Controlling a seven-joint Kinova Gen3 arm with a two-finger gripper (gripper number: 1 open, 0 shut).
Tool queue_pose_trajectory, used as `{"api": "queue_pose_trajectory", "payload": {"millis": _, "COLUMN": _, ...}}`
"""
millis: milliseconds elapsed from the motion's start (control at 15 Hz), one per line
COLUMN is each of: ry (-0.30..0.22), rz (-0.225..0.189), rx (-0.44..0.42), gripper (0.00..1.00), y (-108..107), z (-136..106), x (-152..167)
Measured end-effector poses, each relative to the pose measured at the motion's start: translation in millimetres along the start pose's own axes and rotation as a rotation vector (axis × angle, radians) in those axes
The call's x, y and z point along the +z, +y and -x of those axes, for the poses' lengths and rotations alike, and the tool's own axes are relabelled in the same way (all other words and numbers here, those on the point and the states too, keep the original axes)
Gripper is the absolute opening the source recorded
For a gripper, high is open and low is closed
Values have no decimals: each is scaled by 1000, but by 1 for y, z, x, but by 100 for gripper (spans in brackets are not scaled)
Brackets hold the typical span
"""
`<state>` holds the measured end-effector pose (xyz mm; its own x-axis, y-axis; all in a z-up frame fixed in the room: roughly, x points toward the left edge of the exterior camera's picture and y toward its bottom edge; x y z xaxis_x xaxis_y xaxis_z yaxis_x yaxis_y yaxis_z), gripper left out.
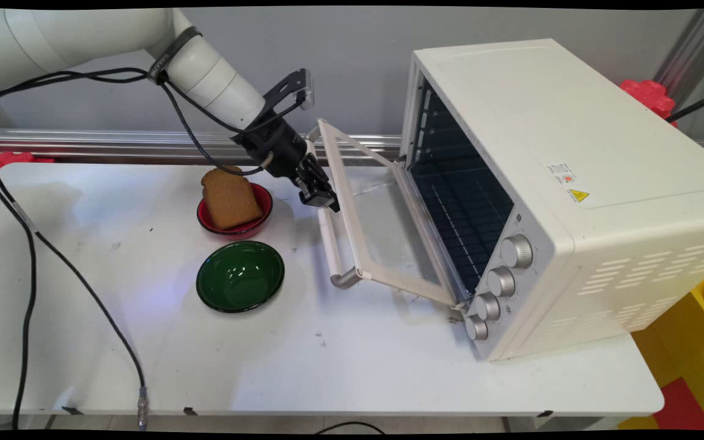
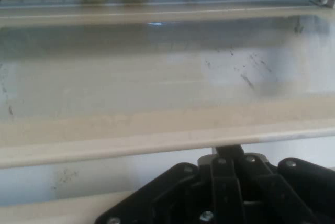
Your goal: Open the oven
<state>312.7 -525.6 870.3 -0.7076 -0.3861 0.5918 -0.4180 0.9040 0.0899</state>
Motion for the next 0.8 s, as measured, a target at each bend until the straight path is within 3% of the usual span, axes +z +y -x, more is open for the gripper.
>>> {"api": "queue_pose_trajectory", "payload": {"millis": 800, "ry": 52, "rz": 18, "rx": 54, "gripper": 0, "y": 0, "z": 23, "x": 7}}
